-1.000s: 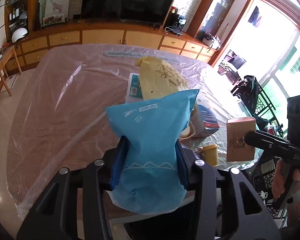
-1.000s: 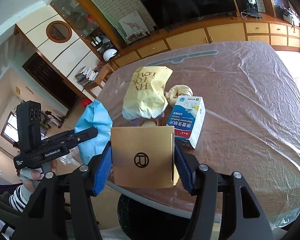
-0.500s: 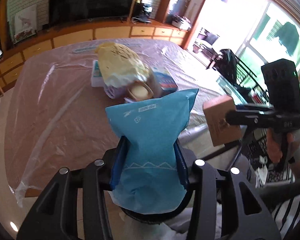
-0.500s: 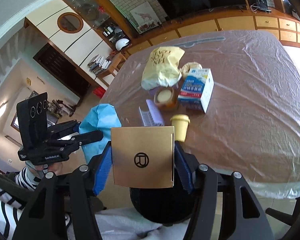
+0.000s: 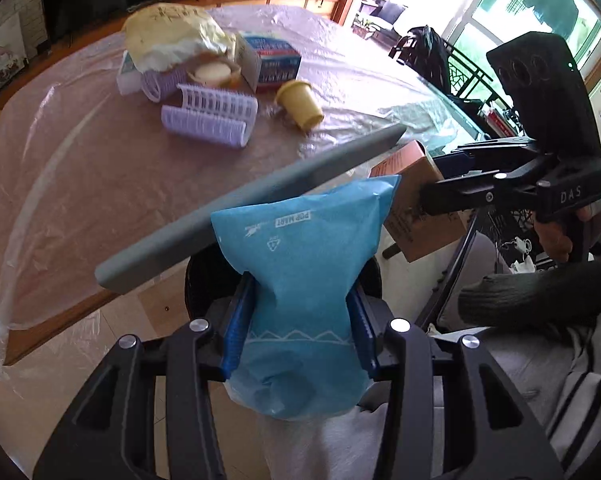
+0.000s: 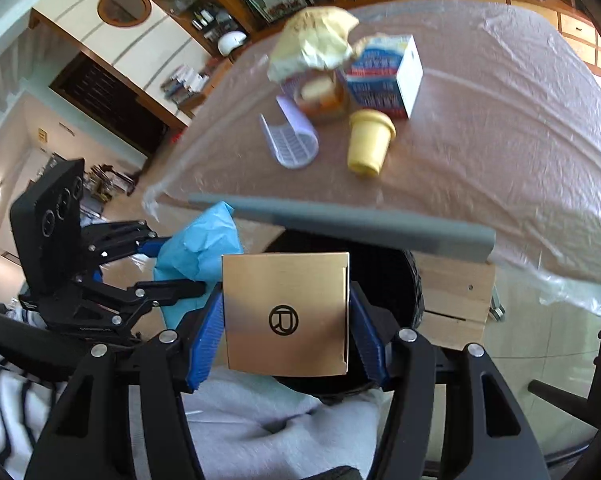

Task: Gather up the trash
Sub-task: 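Open the left tool over the bin while the right tool drops the cardboard box in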

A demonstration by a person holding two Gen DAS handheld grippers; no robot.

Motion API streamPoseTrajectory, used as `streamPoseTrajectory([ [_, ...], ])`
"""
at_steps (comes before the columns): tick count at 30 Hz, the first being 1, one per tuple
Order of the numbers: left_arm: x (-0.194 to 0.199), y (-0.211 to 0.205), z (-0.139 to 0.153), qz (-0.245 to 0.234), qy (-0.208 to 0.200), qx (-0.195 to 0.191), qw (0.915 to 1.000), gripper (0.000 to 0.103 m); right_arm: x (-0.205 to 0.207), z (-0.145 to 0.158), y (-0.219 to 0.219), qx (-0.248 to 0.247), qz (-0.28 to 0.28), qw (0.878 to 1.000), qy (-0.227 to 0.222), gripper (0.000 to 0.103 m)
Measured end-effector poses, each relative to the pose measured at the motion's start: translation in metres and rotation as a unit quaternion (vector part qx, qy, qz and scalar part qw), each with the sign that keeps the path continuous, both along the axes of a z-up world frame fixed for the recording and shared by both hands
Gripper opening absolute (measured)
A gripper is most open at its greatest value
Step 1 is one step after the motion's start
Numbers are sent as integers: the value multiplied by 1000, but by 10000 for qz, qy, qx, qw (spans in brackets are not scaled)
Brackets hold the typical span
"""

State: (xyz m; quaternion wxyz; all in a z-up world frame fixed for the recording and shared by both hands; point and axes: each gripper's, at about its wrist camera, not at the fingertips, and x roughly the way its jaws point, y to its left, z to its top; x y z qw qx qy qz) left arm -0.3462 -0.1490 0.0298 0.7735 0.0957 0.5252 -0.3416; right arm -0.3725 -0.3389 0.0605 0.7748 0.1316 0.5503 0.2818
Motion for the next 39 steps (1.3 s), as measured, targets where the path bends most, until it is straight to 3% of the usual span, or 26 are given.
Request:
streamPoseTrajectory([
  [19,6,-27,-75,101,196,569,9981,42,10,-67,31,-747,-159,9966,312,58],
  [32,16,-26,-90,176,270,820,9961,42,17,-86,42,-986,-128,9942,409,58],
  [35,16,-28,-92,209,181,871,9958,47,17,-88,43,-998,-138,9940,437,62],
  [37,16,-26,-92,254,154,879,9957,57,18,-89,41,-1033,-233,9935,424,71],
  [39,16,-24,-92,288,166,826,9960,63,17,-89,37,-1014,-311,9934,436,73],
])
